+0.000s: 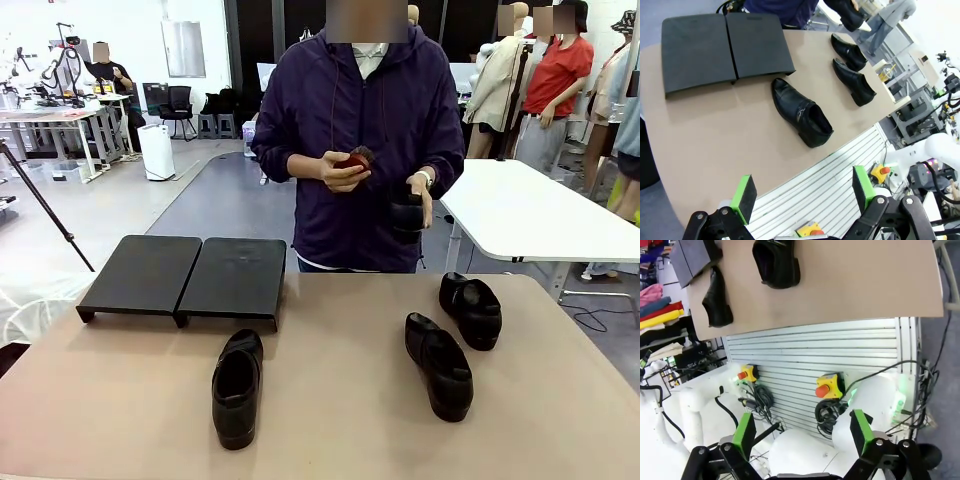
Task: Organize the shoes by placing them on the stand.
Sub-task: Pick up one Shoe and place it in the middle of the table, then place the Shoe from the middle of the table onto the Shoes Stand.
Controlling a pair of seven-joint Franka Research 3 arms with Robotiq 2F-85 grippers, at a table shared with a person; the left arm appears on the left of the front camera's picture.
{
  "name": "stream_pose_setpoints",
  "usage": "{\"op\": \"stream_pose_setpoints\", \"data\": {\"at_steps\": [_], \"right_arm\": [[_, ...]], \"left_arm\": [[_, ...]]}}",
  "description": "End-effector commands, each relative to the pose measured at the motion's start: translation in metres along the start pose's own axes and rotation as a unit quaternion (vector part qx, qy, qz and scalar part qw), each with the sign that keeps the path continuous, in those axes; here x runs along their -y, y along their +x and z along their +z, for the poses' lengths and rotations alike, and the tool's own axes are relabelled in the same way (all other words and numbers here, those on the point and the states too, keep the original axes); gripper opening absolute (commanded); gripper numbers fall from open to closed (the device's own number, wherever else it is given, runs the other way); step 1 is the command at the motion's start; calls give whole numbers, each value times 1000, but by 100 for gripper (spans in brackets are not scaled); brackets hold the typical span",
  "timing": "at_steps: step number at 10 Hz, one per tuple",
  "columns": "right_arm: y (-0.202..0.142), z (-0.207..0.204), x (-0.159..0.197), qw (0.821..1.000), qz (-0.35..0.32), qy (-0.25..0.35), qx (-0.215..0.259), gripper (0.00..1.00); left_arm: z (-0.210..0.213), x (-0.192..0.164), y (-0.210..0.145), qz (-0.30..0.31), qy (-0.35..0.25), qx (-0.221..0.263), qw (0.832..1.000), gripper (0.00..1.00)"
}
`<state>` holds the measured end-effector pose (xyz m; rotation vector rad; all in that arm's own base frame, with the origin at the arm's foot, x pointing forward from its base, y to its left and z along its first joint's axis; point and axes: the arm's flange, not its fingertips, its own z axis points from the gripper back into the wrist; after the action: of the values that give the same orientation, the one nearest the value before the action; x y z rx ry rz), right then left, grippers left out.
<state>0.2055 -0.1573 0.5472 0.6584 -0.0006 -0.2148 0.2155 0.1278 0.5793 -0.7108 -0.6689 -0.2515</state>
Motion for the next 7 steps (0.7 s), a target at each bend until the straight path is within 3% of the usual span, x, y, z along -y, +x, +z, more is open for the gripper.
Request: {"op": "stream_pose_setpoints", "data": {"at_steps": [1,7], "right_arm": [[0,9,4,1000,11,-9,-4,100],[0,9,4,1000,11,-9,-4,100]], "left_arm": [[0,0,0,-7,-7,5,1000,100],[0,0,0,-7,-7,5,1000,100]]}}
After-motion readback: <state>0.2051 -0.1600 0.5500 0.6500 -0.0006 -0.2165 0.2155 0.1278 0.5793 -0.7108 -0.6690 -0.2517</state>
